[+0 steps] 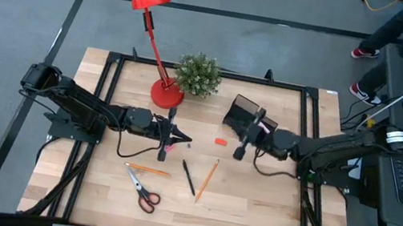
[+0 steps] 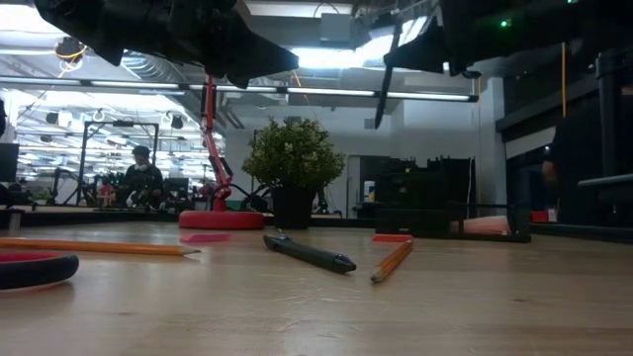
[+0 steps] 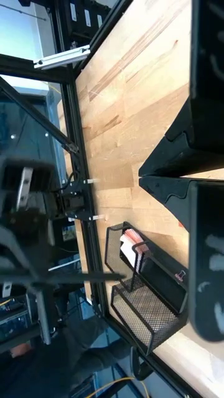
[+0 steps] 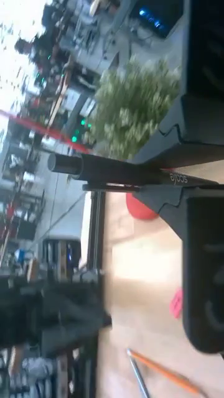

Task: Pick and place office supplies into organizer
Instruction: Put the top black pen into the black desk organizer

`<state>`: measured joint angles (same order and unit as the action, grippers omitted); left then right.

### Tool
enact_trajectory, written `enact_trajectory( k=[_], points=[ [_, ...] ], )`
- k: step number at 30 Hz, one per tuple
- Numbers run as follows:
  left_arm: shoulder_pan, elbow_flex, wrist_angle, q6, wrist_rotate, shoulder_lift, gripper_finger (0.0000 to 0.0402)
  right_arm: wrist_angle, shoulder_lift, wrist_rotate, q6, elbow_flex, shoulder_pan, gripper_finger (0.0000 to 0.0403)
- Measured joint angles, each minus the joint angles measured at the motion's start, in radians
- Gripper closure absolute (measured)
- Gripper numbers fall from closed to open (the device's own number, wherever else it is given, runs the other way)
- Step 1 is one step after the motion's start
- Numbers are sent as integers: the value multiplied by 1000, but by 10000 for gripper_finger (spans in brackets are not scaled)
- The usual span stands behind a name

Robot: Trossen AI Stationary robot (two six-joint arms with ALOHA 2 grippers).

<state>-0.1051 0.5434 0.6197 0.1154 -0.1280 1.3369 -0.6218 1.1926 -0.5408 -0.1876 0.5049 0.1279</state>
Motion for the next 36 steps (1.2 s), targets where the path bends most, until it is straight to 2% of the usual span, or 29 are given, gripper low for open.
enact_trajectory(
  k=[3,9,16,22,27,36],
  points=[
    [0,0,5,0,0,0,400,17,-38,-24,54,-19,-39,378],
    [0,0,4,0,0,0,400,54,-51,-153,82,-36,-113,378],
    [0,0,4,0,0,0,399,161,-50,-136,166,-36,-205,378],
    [0,0,4,1,0,0,400,158,-50,-133,170,-36,-251,378],
    [0,0,4,2,0,0,400,186,-50,-39,213,-36,-297,378],
    [0,0,1,-5,0,0,400,203,-33,-33,213,-36,-346,378]
  ],
)
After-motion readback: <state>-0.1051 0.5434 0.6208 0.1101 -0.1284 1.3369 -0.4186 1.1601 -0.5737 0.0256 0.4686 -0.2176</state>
